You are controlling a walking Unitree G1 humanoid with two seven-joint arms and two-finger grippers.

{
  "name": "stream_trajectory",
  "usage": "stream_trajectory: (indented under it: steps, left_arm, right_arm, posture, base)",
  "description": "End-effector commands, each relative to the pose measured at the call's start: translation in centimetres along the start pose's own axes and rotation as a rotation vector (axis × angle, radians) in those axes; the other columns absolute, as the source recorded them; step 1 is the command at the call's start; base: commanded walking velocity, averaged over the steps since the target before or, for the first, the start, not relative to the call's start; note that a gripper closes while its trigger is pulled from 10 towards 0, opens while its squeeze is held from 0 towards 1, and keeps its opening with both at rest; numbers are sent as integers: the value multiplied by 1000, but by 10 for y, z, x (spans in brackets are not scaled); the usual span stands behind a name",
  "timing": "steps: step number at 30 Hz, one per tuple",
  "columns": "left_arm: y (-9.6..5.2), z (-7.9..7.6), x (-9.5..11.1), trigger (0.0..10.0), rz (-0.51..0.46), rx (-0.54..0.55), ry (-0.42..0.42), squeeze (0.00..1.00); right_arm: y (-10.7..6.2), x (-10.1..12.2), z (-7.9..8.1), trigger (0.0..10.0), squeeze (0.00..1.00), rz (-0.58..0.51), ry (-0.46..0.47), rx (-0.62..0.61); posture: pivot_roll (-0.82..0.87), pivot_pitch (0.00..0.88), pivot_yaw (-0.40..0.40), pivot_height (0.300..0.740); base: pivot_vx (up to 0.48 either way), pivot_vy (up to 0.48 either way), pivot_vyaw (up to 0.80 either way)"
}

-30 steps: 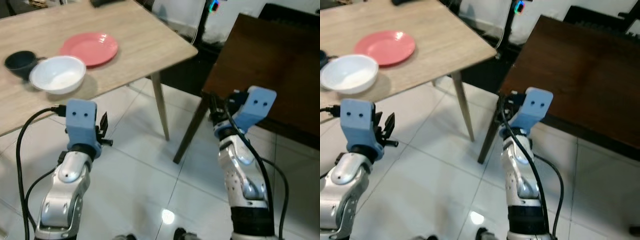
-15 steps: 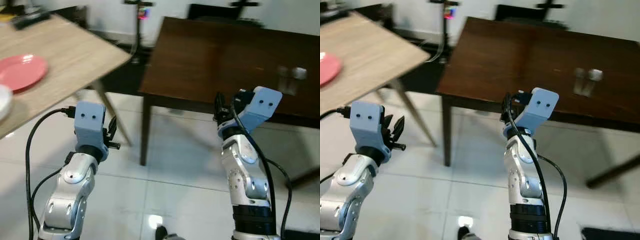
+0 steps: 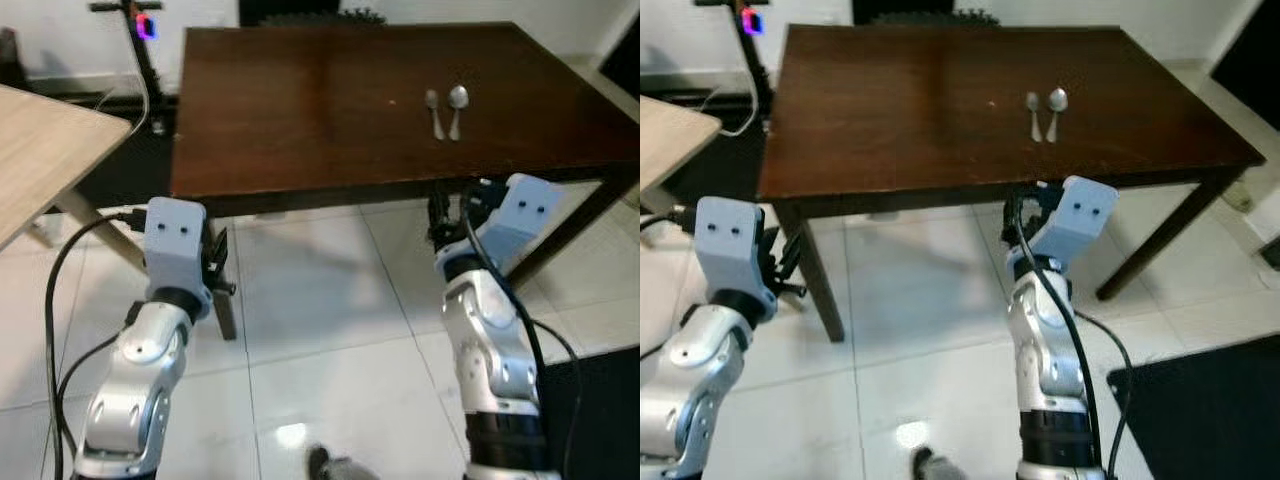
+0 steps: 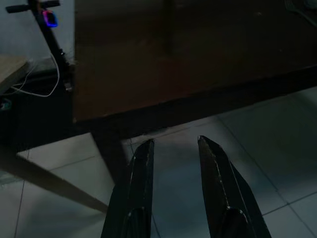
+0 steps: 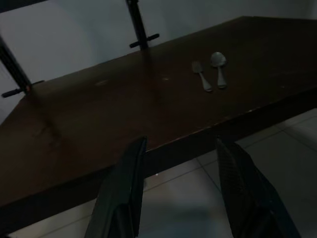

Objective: Setting the table

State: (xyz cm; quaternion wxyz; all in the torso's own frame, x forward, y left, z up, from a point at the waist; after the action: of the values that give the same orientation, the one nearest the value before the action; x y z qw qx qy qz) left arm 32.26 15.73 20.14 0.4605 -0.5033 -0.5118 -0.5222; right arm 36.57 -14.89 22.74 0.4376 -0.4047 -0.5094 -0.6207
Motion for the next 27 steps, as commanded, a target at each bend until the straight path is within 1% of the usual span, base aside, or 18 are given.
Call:
stream_trajectory:
  steps: [1, 2, 5, 19, 26, 27]
  left_arm:
    - [-1, -1, -5, 10000, 21, 4, 0, 0]
    - [-1, 0, -5, 10000, 18, 10, 3, 0]
    - [0, 1, -2, 10000, 5, 13, 7, 0]
    - [0, 0, -2, 10000, 2, 13, 15, 0]
    - [0, -4, -3, 10000, 3, -7, 16, 0]
    - [-1, -5, -3, 10000, 4, -14, 16, 0]
  right_arm:
    - [-2, -4, -9, 10000, 0, 14, -11, -31]
    - [-3, -4, -9, 10000, 0, 14, -12, -31]
    - [-3, -4, -9, 10000, 0, 11, -19, -30]
    - [-3, -3, -9, 10000, 0, 4, -29, -32]
    - [-2, -2, -13, 10000, 0, 3, -21, -49]
    - [-2, -2, -13, 10000, 0, 2, -19, -51]
  posture:
    - [93, 138, 39, 740]
    - [93, 138, 39, 740]
    - [92, 138, 40, 740]
    - [91, 139, 40, 740]
    - [91, 139, 40, 740]
    - [91, 141, 40, 740]
  base:
    - [0, 0, -781]
    - [0, 0, -581]
    - [99, 0, 0]
    - [480, 0, 0]
    - [480, 0, 0]
    - [480, 0, -800]
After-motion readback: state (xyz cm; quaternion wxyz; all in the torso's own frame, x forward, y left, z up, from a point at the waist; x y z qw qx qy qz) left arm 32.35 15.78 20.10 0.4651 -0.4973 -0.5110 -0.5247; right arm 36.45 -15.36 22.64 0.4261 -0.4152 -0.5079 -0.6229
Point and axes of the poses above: a point about 5 cm out from each wrist's last joint towards the gripper, its own y axis pointing out of the wrist towards the gripper, its own x axis along the axis of the wrist's last joint, z = x × y, the point moved 4 cm from there along y, pointing out of the wrist towards the gripper, and after that the axes turned 7 degrees about -y, right-handed, at the moved point
